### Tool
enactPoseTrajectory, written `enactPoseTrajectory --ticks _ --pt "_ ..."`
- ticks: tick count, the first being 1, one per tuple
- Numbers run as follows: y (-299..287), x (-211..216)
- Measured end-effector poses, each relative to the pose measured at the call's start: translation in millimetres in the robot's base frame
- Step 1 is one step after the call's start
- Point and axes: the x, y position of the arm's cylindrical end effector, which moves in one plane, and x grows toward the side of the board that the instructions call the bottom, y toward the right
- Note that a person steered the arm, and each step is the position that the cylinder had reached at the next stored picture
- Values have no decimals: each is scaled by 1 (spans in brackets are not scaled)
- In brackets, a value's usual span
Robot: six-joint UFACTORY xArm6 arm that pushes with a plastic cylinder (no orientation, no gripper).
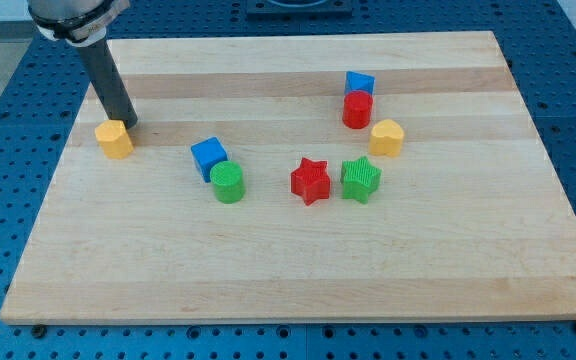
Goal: Move blue cube into green circle
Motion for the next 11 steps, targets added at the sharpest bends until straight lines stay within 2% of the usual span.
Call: enactPoseTrajectory --ticks 2,5,6,11 --pt "12 0" --pt "89 0" --pt "119 13" --pt "122 65"
